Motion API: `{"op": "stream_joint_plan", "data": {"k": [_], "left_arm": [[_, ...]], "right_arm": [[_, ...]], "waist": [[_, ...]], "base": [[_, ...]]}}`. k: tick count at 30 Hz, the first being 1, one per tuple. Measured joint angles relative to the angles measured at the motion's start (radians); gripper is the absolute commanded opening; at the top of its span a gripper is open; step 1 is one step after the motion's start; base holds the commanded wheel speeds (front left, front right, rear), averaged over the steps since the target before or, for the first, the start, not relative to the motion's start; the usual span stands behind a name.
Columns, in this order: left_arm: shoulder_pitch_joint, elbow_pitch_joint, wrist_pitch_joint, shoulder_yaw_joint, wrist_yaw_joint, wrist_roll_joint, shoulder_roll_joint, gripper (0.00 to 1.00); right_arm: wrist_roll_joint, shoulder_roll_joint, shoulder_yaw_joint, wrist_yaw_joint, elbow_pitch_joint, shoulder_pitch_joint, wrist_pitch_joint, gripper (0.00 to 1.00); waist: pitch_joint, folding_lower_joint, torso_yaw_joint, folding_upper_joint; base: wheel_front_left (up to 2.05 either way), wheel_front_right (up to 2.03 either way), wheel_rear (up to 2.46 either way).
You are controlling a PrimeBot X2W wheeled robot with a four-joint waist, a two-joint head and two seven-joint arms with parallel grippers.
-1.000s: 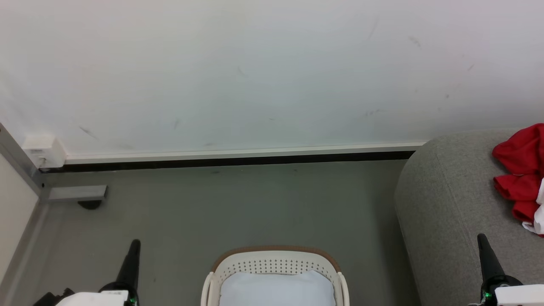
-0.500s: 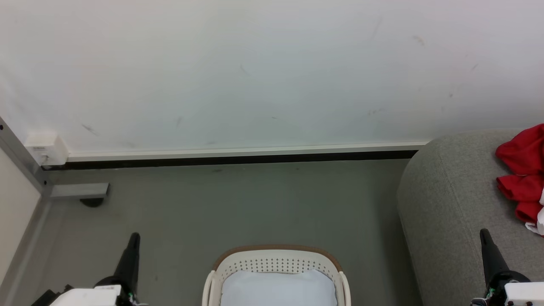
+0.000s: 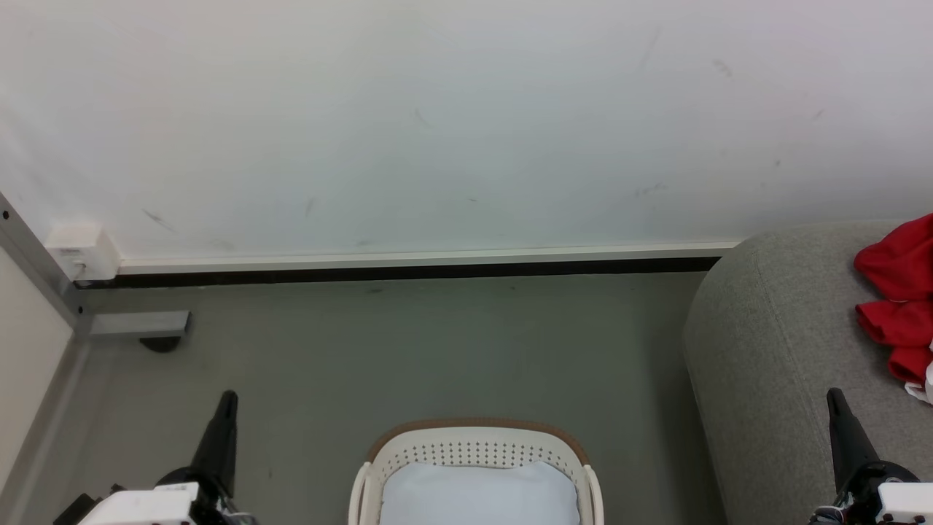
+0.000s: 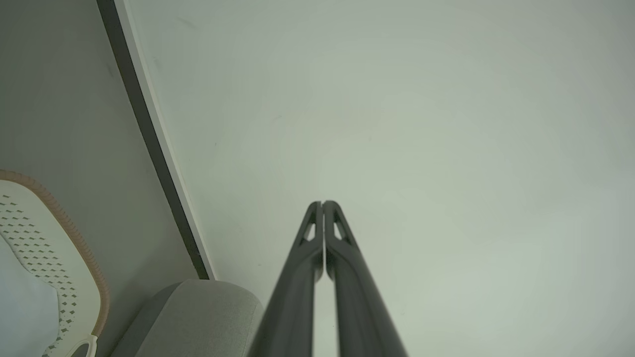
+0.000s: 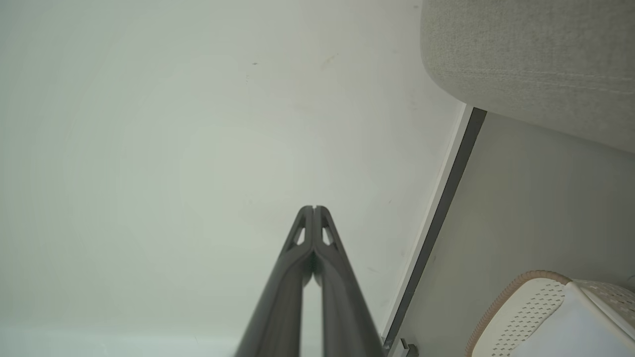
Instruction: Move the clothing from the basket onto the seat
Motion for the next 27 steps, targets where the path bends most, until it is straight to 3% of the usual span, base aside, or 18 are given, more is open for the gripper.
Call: {"op": "stream_joint_plan", "data": {"k": [27], "left_arm": [[0.000, 0.000, 0.000, 0.000, 0.000, 0.000, 0.000, 0.00]], "right_arm": [[0.000, 0.000, 0.000, 0.000, -0.001, 0.000, 0.000, 0.00]], "waist": [[0.000, 0.0000, 0.000, 0.0000]], "base": [[0.00, 0.00, 0.00]]}}
